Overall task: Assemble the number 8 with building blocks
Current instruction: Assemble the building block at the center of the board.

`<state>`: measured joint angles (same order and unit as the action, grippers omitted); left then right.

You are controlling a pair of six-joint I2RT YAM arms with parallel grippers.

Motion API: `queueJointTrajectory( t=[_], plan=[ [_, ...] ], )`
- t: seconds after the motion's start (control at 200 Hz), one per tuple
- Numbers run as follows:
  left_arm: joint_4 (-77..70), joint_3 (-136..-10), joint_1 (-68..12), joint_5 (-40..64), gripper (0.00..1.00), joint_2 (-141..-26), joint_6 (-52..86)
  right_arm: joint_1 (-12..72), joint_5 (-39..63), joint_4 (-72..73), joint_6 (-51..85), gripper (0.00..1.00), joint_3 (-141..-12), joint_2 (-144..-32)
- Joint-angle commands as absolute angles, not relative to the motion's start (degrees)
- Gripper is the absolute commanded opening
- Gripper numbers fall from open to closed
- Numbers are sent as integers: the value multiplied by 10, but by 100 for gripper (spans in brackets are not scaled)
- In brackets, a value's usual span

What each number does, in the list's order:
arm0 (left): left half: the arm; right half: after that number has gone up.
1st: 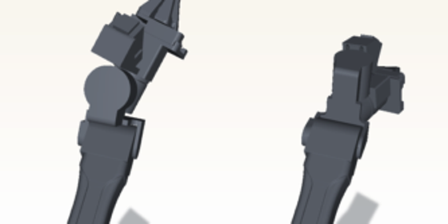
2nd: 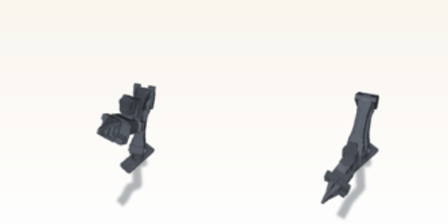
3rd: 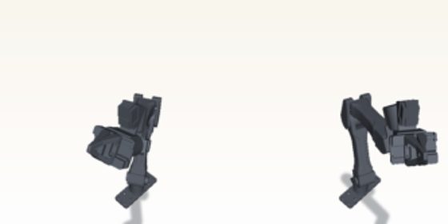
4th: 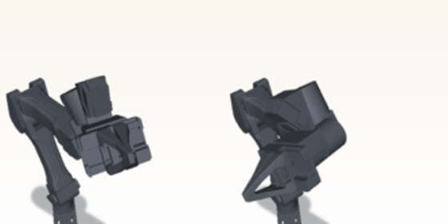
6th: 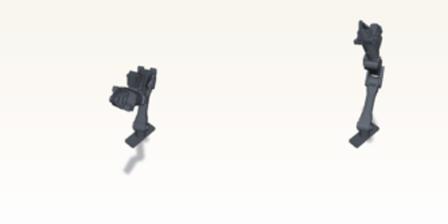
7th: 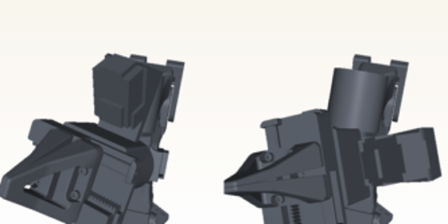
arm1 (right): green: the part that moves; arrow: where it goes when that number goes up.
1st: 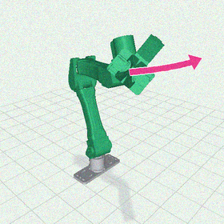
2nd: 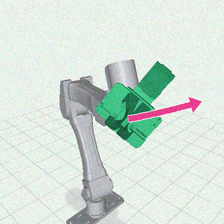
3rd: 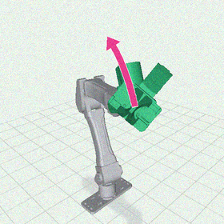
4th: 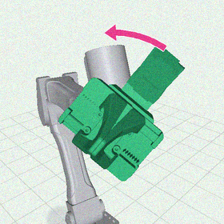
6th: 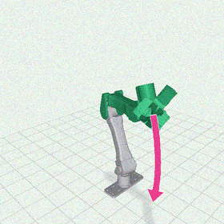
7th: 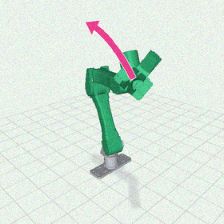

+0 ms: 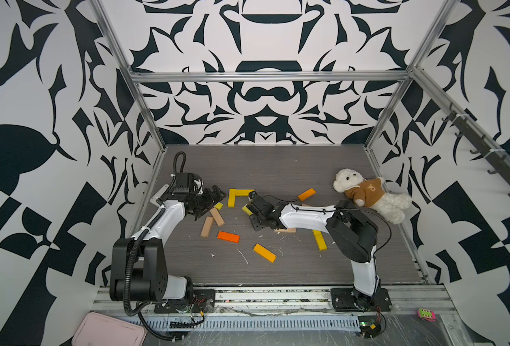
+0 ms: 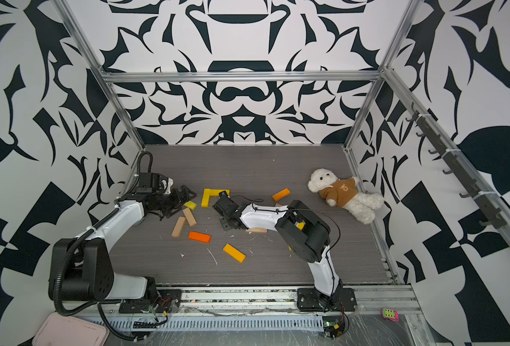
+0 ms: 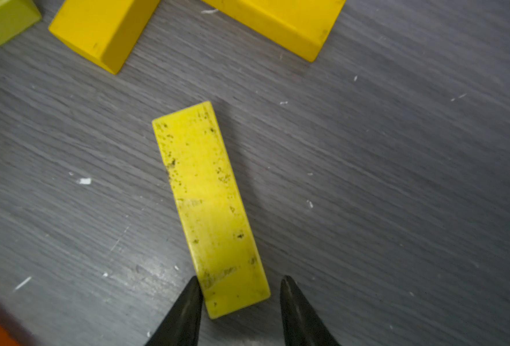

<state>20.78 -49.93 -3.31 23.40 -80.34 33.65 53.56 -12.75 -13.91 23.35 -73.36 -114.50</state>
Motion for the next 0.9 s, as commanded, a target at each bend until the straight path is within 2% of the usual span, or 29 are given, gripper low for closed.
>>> queueJointTrajectory(
  t=[0.0,0.13,0.44,0.9],
  plan=[
    [209,-512,-36,239,99,-811,338,533,-143,-150,226,47,-727,-1126],
    [208,-515,-41,236,99,-814,340,526,-144,-149,237,47,-719,-1121],
    [215,-539,-51,237,99,-831,336,505,-142,-146,224,31,-727,-1126],
    [215,-541,-61,238,99,-840,332,469,-9,-96,115,33,-717,-1129]
  ],
)
